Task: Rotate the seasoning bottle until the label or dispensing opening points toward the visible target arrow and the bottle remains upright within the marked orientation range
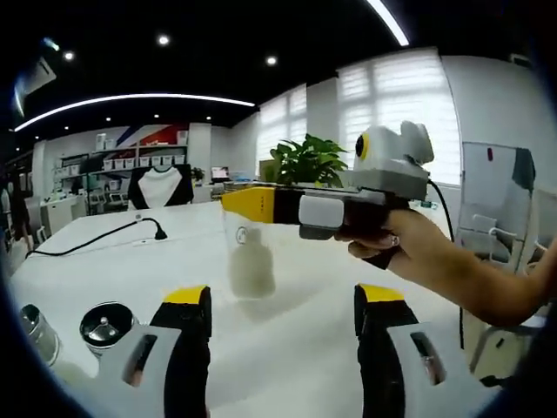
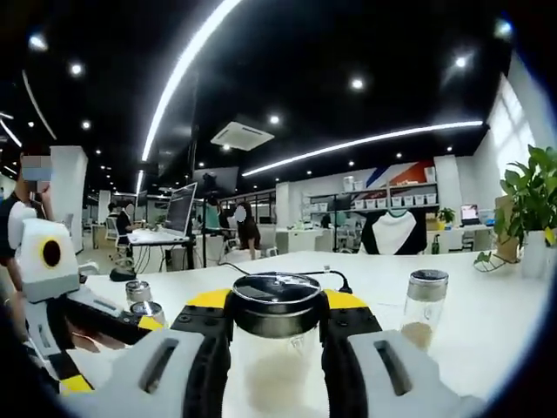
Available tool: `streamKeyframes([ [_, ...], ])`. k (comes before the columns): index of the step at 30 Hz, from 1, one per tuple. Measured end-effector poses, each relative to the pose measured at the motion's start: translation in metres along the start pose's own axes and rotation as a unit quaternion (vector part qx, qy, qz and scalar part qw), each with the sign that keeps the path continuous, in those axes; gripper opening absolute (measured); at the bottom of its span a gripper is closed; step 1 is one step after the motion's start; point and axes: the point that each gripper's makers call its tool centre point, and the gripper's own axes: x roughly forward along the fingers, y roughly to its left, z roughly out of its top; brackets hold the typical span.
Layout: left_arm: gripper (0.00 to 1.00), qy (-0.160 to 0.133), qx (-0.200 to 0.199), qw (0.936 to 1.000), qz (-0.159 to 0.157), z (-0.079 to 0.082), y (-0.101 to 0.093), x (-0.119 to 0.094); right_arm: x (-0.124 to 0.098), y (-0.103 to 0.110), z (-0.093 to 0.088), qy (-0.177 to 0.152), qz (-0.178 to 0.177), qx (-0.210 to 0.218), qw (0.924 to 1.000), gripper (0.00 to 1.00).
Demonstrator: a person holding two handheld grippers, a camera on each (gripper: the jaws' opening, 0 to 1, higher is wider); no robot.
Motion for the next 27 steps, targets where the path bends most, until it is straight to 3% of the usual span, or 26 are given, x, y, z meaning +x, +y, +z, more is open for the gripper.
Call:
streamKeyframes([
  [19,0.68,0.001,0.021,0.9998,-0.001,0.010,0.005,0.018,-0.021,0.044,0.002,-0.011,0.041,0.022,0.9989,0.36],
  [27,0.58,-0.010,0.027,0.9996,-0.003,0.016,0.009,0.019,-0.025,0.055,0.006,-0.015,0.057,0.028,0.9979,0.36],
])
